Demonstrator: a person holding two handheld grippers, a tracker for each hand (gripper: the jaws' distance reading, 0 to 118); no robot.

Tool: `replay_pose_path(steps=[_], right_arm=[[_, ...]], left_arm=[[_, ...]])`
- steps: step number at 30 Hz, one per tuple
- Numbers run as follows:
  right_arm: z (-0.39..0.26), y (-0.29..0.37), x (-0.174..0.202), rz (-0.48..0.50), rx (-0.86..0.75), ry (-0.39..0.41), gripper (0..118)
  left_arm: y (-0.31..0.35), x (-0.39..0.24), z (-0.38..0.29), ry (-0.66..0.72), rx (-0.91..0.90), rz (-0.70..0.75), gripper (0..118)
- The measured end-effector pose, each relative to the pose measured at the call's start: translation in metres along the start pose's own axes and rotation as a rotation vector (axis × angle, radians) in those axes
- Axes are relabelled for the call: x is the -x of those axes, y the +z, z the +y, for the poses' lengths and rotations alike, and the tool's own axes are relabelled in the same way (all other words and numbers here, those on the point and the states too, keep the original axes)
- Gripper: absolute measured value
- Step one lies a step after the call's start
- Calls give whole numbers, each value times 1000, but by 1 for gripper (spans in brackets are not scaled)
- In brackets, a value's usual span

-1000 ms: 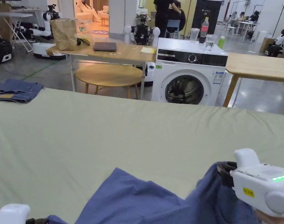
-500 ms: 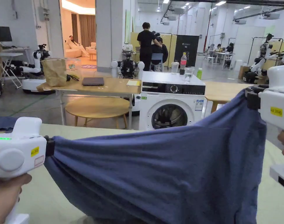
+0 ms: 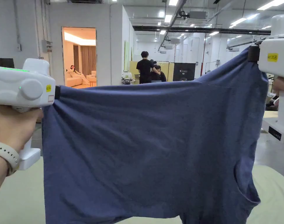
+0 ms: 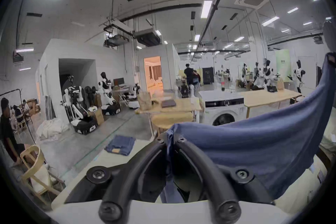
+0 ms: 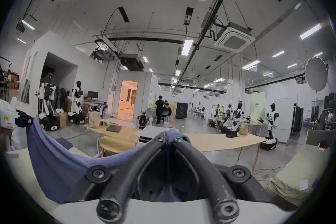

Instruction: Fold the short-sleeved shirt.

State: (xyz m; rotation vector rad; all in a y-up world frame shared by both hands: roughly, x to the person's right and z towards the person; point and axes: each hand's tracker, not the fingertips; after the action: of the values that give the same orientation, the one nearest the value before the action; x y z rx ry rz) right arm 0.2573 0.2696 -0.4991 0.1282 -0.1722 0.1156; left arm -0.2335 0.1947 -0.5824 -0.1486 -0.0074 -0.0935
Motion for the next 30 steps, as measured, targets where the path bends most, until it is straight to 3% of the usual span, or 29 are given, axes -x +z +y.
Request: replay_pose_path(steps=[6, 12, 16, 25, 30], right_arm=[[-12, -21, 1, 2, -1, -36, 0], [-94, -29, 10, -22, 84, 8, 0], [-125, -16, 6, -8, 131, -13, 0], [-159, 87, -5, 21, 173, -20, 0], [-224, 178, -7, 32, 286, 5, 0]], left_arm=[[-21, 2, -8, 4, -2, 2, 0], [-56, -2, -91, 19, 114, 7, 0], [-53, -5, -127, 32, 144, -12, 0], [25, -3, -181, 23, 159, -79, 0], [102, -4, -252, 55, 211, -112, 0]])
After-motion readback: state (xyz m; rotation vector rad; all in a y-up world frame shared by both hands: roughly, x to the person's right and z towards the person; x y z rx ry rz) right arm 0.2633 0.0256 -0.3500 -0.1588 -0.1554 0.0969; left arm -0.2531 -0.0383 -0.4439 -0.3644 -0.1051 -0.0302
